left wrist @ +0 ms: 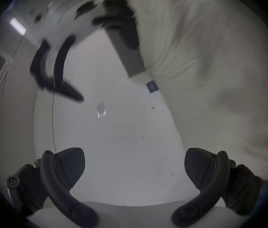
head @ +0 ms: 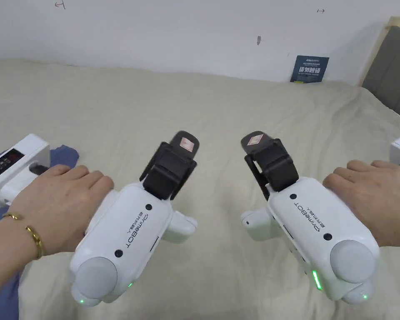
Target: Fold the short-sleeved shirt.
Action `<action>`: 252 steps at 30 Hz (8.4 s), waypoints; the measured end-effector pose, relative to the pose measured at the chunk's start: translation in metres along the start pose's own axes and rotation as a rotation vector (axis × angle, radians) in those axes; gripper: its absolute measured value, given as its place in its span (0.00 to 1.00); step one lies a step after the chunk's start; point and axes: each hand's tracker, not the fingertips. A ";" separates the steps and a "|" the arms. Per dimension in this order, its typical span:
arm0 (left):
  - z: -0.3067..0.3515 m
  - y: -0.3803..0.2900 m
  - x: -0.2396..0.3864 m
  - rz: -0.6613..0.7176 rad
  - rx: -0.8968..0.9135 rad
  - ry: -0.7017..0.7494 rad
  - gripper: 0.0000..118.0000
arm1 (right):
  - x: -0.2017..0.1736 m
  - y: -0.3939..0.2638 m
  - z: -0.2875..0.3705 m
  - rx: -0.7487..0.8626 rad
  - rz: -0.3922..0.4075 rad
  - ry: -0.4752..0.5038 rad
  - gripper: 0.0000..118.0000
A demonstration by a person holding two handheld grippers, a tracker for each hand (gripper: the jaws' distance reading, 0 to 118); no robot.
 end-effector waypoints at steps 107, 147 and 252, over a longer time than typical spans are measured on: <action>0.063 -0.083 -0.003 1.936 -0.720 0.199 0.00 | 0.059 0.013 -0.014 -0.138 -2.187 0.017 0.02; 0.155 -0.205 0.068 1.965 -1.109 0.349 0.95 | 0.124 0.127 -0.087 0.214 -2.099 0.315 0.02; -0.212 -0.029 -0.019 2.050 -0.593 -0.784 0.03 | 0.009 -0.066 0.095 -0.411 -2.281 -0.036 0.02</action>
